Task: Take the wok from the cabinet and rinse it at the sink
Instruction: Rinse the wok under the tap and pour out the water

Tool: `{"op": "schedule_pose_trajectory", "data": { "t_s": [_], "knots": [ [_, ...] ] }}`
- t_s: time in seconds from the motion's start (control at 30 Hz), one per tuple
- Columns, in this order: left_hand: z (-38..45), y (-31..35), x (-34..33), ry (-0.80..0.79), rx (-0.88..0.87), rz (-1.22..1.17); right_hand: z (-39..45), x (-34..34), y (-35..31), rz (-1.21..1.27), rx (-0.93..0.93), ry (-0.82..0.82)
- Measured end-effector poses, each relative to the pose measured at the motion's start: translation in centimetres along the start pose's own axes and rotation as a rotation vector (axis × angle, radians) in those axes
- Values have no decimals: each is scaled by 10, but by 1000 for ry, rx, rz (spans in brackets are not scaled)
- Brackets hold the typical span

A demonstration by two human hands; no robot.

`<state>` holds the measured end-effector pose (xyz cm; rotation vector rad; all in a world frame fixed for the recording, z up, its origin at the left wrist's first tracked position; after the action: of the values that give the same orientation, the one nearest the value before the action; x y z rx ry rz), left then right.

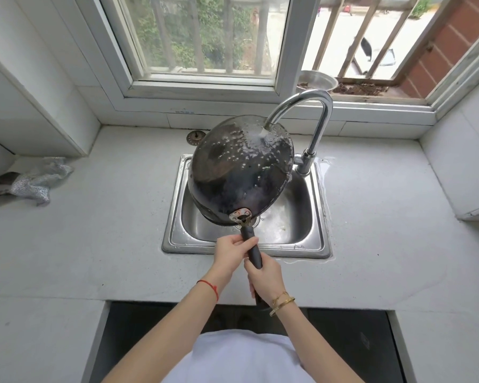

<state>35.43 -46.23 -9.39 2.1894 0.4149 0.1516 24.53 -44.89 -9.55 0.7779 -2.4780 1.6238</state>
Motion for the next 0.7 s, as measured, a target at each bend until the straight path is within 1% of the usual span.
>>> {"op": "schedule_pose_trajectory", "data": {
  "t_s": [0.3,0.57,0.7],
  "knots": [
    [3,1,-1,-3,21,-13,2,0,-1,35,-6,10],
    [-5,2,2,-2,2,5,-5,-4,-3,59,1,10],
    [-9,-6,2,10,-3,4,-11,-5,3,63,4,35]
  ]
}}
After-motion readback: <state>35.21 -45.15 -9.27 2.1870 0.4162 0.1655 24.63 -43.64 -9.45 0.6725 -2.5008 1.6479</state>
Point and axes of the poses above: each hand's wrist, its own z-axis towards the middle knuckle, its own x-axis out of the back of the hand, y = z × x, the point moved 3 cm from there along z, towards the middle knuckle, and after that the axes turned 2 degrees about x, right-handed, at the moved point
